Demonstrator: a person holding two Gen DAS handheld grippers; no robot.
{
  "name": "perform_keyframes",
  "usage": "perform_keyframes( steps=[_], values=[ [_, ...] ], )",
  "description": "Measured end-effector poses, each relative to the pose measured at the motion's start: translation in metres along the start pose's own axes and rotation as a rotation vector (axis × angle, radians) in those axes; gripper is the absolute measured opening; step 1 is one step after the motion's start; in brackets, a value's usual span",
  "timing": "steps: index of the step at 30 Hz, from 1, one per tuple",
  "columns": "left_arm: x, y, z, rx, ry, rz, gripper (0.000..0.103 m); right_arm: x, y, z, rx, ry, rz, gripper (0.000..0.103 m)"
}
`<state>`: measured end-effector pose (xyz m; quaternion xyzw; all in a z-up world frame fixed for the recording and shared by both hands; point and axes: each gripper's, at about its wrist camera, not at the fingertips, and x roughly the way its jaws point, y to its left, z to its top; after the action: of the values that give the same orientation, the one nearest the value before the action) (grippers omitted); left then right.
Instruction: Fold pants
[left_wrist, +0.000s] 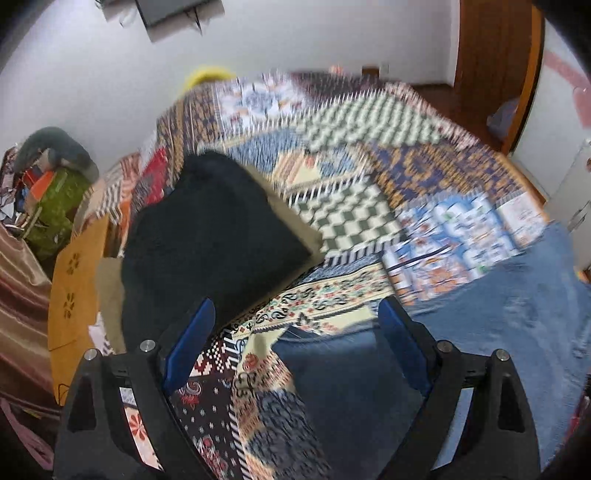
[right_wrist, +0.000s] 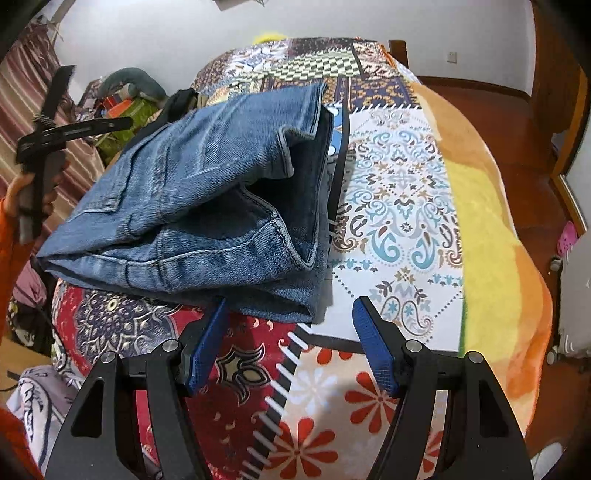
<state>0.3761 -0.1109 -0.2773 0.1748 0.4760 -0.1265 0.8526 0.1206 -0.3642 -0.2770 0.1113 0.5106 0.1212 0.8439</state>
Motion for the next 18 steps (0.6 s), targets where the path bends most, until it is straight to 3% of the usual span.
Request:
perform_keyframes(
  steps=[6,11,18],
  values=[
    [0.060,0.000,-0.003,0.055,0.110,-0.025,0.094,0.010,0.000,0.008,0.001,0.016,-0.003,0.068],
    [0.057,0.002,-0.017,0.106,0.062,-0.065,0.097,0.016,-0.001,0.018,-0.023,0.028,-0.028,0.068],
    [0.052,0.029,-0.046,0.044,0.110,-0.117,0.098,0.033,-0.005,0.051,-0.057,0.030,-0.076,0.068]
  ],
)
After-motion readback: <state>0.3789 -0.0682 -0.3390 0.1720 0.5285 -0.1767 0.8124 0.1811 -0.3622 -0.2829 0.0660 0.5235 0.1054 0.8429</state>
